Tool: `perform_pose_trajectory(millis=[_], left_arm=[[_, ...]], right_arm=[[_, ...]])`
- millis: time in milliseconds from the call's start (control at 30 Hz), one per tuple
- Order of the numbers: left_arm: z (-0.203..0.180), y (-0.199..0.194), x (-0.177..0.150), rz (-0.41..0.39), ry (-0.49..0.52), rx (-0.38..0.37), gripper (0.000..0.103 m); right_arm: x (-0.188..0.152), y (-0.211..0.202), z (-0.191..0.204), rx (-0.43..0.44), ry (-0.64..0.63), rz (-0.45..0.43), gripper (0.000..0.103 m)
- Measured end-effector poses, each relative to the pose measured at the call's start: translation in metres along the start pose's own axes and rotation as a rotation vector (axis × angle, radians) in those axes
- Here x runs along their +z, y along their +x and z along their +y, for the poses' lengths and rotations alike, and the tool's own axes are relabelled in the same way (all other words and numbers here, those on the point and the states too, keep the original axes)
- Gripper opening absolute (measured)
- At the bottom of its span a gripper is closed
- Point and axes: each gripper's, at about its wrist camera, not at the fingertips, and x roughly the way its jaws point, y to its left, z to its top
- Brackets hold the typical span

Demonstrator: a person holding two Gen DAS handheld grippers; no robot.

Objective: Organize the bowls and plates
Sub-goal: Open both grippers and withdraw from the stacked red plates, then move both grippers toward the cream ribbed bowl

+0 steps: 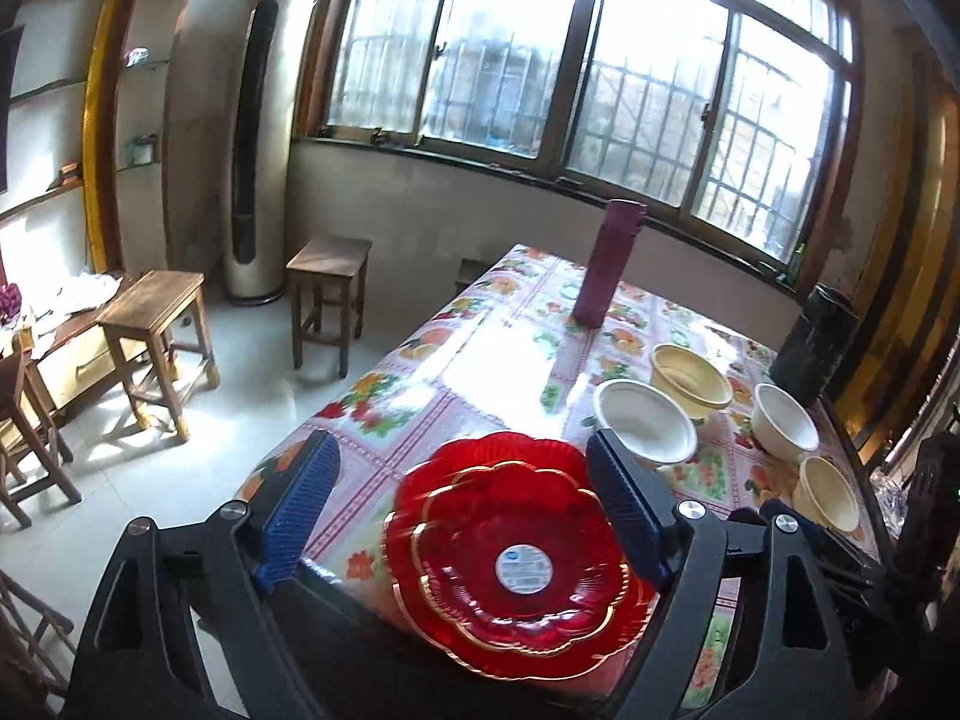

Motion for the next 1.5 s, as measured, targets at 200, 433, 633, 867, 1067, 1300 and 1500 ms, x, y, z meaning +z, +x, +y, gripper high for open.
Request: perform_pose_trajectory(millis=[200,433,633,867,1067,1300,1500], left_arm=[[-0.077,0.005,0.008,-0.02,0.094,-0.232,0.103],[-0.181,0.002,0.006,-0.079,0.268,-0.34,0.103],[-0.262,-0.006,-0.006,-0.182,0.433,-0.326,0.103],[-0.357,-0.049,-0.005,-0.459,0.763,-0.216,0.103],[-0.406,-0.062,0.0,-0.996,0.936,0.052,0.103],[-0.405,0.054,0.0,-0.346,0.796,-0.114,0.103],[-0.403,0.129,-0.032,0.136,0.568,-0.347,0.103]], right_arm=[[0.015,-0.063,-0.051,-0.111,0.052,-0.255,0.092],[0.015,-0.138,-0.111,-0.248,0.077,-0.525,0.103],[0.016,-0.185,-0.166,-0.383,0.083,-0.667,0.103],[0.024,-0.251,-0.244,-0.459,0.271,-0.887,0.103],[0.034,-0.282,-0.286,-0.477,0.324,-0.99,0.103],[0.016,-0.271,-0.337,-0.352,0.403,-0.828,0.103],[0.017,-0.229,-0.354,-0.308,0.43,-0.573,0.103]])
